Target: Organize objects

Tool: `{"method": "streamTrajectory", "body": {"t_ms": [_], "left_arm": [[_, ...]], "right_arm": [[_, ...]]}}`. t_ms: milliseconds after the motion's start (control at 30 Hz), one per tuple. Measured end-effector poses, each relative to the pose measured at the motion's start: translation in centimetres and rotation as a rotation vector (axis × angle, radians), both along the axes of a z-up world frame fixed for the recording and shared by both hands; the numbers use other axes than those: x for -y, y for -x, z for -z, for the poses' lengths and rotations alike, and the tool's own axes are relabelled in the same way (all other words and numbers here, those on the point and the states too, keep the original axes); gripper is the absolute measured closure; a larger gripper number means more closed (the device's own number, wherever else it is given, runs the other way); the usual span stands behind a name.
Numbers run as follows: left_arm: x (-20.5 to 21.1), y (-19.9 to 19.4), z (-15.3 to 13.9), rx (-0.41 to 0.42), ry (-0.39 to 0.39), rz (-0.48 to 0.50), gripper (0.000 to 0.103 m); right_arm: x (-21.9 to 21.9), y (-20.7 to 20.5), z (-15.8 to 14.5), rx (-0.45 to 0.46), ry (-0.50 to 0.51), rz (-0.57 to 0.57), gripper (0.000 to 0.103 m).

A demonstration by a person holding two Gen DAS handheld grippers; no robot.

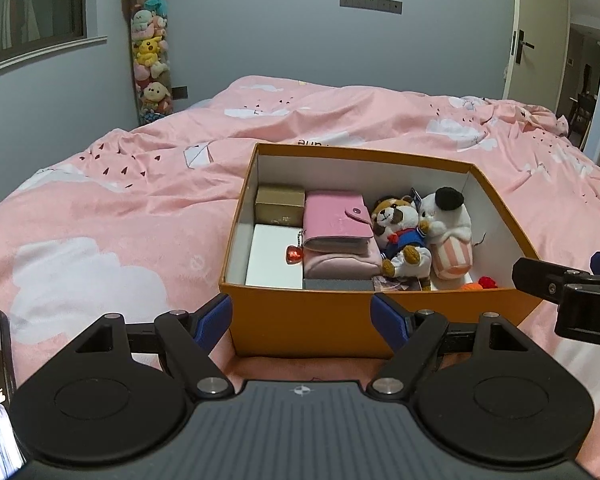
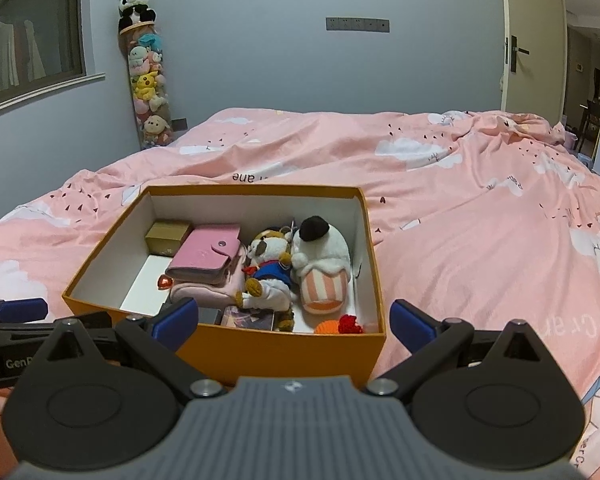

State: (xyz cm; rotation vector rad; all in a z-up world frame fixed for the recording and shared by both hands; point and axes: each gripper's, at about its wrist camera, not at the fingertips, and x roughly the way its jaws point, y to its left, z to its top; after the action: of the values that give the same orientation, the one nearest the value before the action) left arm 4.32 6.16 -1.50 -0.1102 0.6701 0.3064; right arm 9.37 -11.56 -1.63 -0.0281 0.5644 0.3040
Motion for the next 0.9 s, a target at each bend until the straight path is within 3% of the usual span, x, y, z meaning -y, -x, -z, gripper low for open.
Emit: {"method": "streamTrajectory", "body": {"t_ms": [900], "left_arm": [[-0.36,0.08,0.05,-0.011,0.018,-0.006,0.011]], "right_arm": [[-0.17,-0.11,0.43,-0.031,0.013,0.004,0.001]]}}
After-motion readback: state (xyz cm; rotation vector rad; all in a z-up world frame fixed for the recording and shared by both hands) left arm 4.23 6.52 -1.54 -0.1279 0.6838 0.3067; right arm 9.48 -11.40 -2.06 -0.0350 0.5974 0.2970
